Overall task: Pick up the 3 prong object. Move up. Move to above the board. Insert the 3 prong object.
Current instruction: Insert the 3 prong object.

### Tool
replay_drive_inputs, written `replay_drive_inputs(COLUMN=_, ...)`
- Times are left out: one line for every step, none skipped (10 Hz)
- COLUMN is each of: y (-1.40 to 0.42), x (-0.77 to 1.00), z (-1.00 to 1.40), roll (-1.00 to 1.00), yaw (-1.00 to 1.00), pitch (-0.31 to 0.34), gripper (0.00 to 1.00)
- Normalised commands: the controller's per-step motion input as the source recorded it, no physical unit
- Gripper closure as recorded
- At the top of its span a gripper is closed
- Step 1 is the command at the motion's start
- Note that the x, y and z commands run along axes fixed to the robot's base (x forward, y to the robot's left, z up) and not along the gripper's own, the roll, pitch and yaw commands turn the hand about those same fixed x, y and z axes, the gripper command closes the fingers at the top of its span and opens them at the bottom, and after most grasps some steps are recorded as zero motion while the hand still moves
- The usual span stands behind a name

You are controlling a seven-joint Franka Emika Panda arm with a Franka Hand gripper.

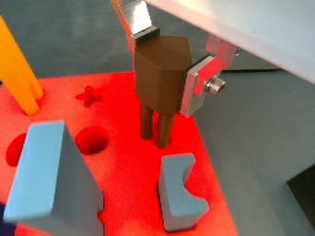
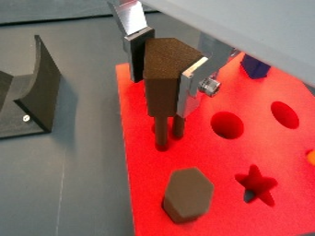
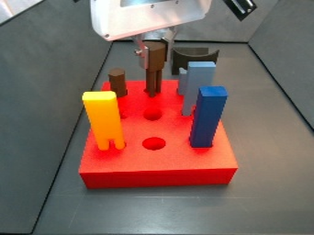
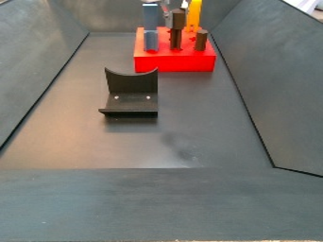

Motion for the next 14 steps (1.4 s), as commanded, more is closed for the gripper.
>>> replay_drive_inputs(y=0.21, x=0.0, z=-0.33, roll=0.07, yaw=0.44, pitch=-0.014, gripper=1.0)
replay_drive_inputs(y=0.13, x=-0.02, z=-0.47, roll=0.11, yaw=0.64, pitch=-0.029, gripper=1.0)
replay_drive_inputs(y=0.07, x=-0.23, z=-0.55, roll=0.18, yaw=0.77, pitch=0.0, gripper=1.0)
replay_drive_inputs(y=0.0, x=-0.29, z=-0.62, roll=0.25, yaw=0.85, pitch=-0.026, gripper=1.0)
replay_drive_inputs(y=-0.03, x=-0.19, z=-0.68, roll=0.22, yaw=0.97, pitch=-0.041, gripper=1.0)
replay_drive_inputs(y=-0.13, x=-0.07, z=-0.32, roll=0.0, yaw=0.81, pitch=-0.11, gripper=1.0)
replay_drive_inputs(y=-0.15, x=0.0, z=-0.08, roll=0.0, yaw=0.01, pitch=-0.029, gripper=1.0)
replay_drive_inputs(y=-0.36, x=0.25, z=-0.2, roll=0.0, yaw=0.0, pitch=0.0, gripper=1.0)
replay_drive_inputs(y=-0.22, x=0.17, z=-0.09, roll=0.0, yaw=0.0, pitch=-0.01, gripper=1.0)
replay_drive_inputs(y=0.0, x=0.0, z=-0.05, roll=0.01, yaw=0.0, pitch=0.0, gripper=1.0)
replay_drive_inputs(y=0.1, x=0.0, z=-0.56, roll=0.08, yaw=0.28, pitch=-0.016, gripper=1.0)
replay_drive_inputs(y=0.3, x=0.0, z=-0.56, roll=0.06, yaw=0.31, pitch=-0.029, gripper=1.0)
replay_drive_inputs(y=0.17, x=0.0, z=-0.07, roll=0.0, yaw=0.07, pitch=0.01, gripper=1.0)
replay_drive_inputs(y=-0.11, x=0.06, z=-0.07, roll=0.0, yaw=0.0, pitch=0.0, gripper=1.0)
